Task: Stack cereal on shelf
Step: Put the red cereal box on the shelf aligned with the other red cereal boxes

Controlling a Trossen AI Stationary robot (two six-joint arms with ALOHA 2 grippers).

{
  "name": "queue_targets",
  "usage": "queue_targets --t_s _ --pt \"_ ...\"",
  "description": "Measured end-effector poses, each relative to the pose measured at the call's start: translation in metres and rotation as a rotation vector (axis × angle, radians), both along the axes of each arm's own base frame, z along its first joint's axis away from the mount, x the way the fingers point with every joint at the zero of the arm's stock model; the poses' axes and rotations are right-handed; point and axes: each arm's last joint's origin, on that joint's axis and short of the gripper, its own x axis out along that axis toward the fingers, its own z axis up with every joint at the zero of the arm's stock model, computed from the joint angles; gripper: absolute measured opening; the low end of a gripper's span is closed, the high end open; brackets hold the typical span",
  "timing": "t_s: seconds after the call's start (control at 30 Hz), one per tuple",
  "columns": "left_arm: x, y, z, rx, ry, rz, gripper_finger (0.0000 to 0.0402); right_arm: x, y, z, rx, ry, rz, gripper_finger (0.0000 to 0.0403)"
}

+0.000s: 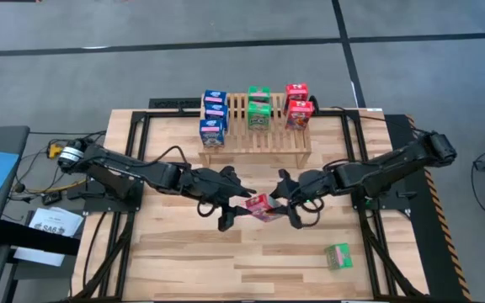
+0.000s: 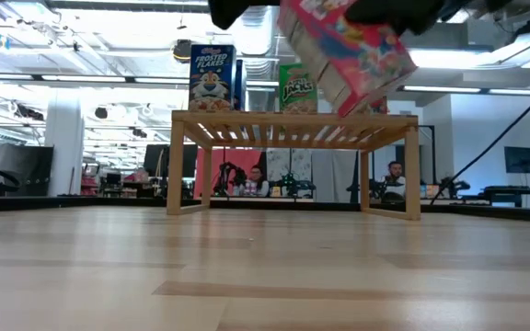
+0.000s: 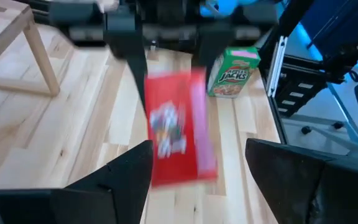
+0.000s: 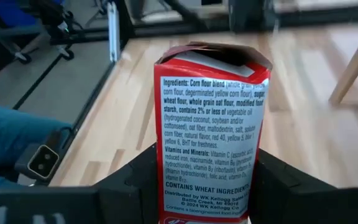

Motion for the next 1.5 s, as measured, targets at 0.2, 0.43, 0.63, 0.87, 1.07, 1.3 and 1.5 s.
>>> queue_targets --t_s 0.2,0.43,0.63,0.87,1.07,1.3,1.5 --pt "-0.001 -0.002 -0.001 0.001 0.014 -0.01 0.0244 -0.031 -0.011 0.03 -0.102 -0.077 -0.036 0.0198" --pt "-0.001 -0.004 -0.001 -0.004 0.013 -0.013 0.0244 -0.076 -0.033 0.051 -0.196 -0.197 -0.112 0.0198" --pt "-0.001 -0.004 -0.001 -0.007 0.013 -0.014 0.0244 -0.114 -0.055 0.038 -0.234 -0.308 -0.208 0.0198" --pt "-0.001 -0.004 -0.001 -0.004 0.011 -0.015 0.0244 -0.133 -0.073 0.017 -0.324 -0.531 -0.302 0.0198" --pt "-0.001 -0.004 -0.001 -0.005 0.011 -0.014 0.0244 -0.136 -0.088 0.002 -0.333 -0.541 -0.35 0.0198" --pt "-0.001 -0.004 -0.001 0.011 0.01 -0.012 0.0244 -0.138 -0.106 -0.002 -0.336 -0.542 -0.352 0.0198" --pt "-0.001 -0.004 -0.001 0.011 0.01 -0.011 0.0244 -0.139 -0.123 -0.006 -0.319 -0.504 -0.336 0.0198"
